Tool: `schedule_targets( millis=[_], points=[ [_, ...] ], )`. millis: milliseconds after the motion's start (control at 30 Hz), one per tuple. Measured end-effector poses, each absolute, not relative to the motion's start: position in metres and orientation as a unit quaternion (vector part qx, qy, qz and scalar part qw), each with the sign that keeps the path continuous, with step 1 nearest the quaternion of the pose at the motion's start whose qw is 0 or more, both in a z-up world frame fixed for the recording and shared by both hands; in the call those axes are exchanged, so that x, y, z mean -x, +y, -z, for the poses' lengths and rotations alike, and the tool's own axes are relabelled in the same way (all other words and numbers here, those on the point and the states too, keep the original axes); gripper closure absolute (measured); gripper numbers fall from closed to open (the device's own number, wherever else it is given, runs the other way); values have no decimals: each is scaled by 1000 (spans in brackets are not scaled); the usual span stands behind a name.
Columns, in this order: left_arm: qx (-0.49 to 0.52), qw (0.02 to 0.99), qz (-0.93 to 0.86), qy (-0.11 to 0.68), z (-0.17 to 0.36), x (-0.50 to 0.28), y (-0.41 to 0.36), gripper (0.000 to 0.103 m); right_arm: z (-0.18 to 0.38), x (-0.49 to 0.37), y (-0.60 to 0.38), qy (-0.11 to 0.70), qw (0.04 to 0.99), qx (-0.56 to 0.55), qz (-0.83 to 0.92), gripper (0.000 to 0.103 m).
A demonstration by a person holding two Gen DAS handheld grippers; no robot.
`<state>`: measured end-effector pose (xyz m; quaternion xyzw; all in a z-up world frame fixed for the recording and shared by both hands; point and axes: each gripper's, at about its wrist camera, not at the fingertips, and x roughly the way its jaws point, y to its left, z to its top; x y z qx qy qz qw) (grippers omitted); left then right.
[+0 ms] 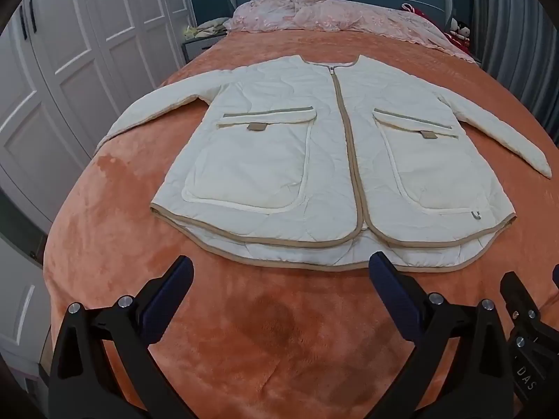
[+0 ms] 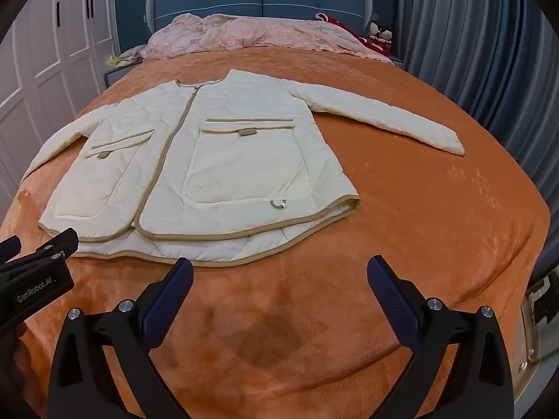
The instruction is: Fold large clothes
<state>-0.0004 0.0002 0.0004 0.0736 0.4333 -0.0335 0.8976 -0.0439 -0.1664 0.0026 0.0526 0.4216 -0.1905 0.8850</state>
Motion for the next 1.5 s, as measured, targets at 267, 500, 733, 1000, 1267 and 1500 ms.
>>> schedule_targets(
  millis=[267,500,733,1000,1267,1500],
  points=[
    [-68,899,34,430,-15,5,4,5,-6,51,-162,413,890,-55,187,5],
    [-72,902,34,425,-9,12,7,5,-11,55,-159,411,893,-57,177,5],
    [-73,904,35,419,-10,16,7,5,-13,57,-157,408,894,-55,176,5],
    [-73,906,34,416,-12,19,7,5,-12,57,-156,408,894,-56,176,5],
    [-71,906,34,417,-11,20,8,5,-12,58,-155,408,894,-54,176,5],
    [-71,905,33,417,-9,21,8,5,-12,59,-153,408,894,-55,176,5]
  ],
)
